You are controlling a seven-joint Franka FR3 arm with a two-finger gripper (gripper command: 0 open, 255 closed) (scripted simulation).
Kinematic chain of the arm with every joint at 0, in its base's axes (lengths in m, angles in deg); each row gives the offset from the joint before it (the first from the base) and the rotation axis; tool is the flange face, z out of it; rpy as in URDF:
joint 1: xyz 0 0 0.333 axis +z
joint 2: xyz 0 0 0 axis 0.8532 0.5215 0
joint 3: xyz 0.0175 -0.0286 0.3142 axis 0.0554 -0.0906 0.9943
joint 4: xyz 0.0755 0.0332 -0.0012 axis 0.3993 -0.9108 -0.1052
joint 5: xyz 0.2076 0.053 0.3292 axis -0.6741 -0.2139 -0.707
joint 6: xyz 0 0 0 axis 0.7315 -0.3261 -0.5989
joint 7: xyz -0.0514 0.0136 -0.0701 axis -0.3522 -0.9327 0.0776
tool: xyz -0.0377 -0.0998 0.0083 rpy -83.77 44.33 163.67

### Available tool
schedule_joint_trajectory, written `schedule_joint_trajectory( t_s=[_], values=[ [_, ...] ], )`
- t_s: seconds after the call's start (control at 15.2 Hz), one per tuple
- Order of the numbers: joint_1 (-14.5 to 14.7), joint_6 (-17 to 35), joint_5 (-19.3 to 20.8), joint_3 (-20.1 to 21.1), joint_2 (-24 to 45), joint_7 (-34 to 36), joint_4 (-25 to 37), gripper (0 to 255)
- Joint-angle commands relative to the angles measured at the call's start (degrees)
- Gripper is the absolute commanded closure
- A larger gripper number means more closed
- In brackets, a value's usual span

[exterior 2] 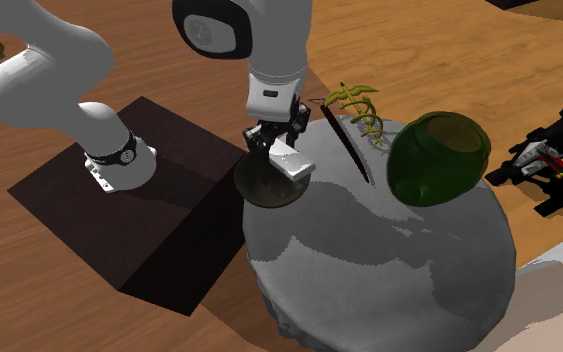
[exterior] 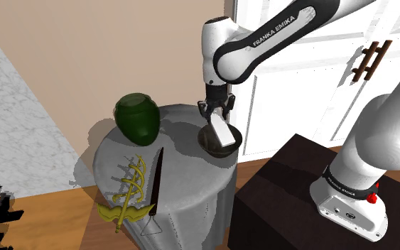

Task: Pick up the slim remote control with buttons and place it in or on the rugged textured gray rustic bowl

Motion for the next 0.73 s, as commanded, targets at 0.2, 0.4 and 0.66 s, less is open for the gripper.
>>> schedule_joint_trajectory(
  t_s=[0.2,0.4,0.66],
  values=[
    [0.0,4.2,0.4,0.3,1.8,0.6,-2.4,255],
    [0.0,6.7,0.8,0.5,3.4,1.0,-3.3,255],
    [-0.2,10.1,1.5,0.6,5.8,1.6,-4.4,255]
  ],
)
